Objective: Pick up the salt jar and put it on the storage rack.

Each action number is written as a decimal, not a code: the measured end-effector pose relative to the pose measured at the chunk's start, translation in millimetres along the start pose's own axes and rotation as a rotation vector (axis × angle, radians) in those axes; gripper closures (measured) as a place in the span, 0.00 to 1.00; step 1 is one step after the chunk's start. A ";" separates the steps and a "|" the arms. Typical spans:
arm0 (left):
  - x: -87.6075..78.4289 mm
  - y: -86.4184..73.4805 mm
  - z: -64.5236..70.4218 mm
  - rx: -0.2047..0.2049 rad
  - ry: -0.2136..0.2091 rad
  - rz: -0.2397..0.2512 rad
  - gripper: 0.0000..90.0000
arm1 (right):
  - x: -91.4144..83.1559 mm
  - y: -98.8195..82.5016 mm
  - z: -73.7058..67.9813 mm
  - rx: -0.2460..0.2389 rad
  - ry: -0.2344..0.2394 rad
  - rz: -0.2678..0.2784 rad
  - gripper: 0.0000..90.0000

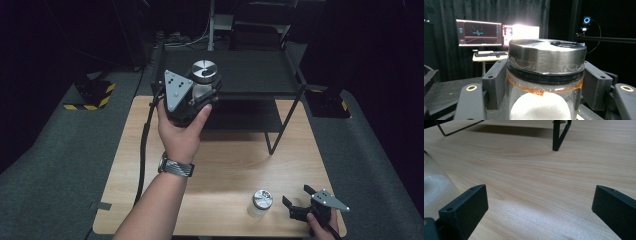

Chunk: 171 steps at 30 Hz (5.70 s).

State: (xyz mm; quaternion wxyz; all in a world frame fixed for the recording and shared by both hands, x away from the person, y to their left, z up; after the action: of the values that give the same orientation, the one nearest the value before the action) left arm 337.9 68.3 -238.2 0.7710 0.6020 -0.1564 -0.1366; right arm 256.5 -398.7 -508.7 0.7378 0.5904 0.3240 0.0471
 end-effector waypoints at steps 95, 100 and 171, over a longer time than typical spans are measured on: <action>55.5 -0.4 -10.7 0.034 0.064 -0.025 0.01 | -3.1 -2.6 0.8 0.000 0.003 0.017 0.00; 44.1 -6.2 -13.3 0.031 0.060 -0.023 0.01 | -3.0 -2.5 0.6 -0.001 0.002 0.016 0.00; -127.6 -234.4 -72.9 -0.012 0.043 -0.174 0.01 | -2.4 -1.2 -1.6 -0.015 -0.002 0.005 0.00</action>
State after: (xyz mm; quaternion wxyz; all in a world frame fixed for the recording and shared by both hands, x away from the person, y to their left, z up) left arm 245.6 128.0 -492.1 0.7630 0.6116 -0.0859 -0.1909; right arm 253.4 -398.8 -509.0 0.7424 0.5858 0.3213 0.0507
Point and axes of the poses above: each handheld gripper's, and its own axes: x roughly forward along the jaws, y roughly out of its top, z roughly to its right, the point moved 8 cm from there along x, roughly forward along the jaws, and after that the axes turned 10 degrees about -x, right-handed, at the moved point
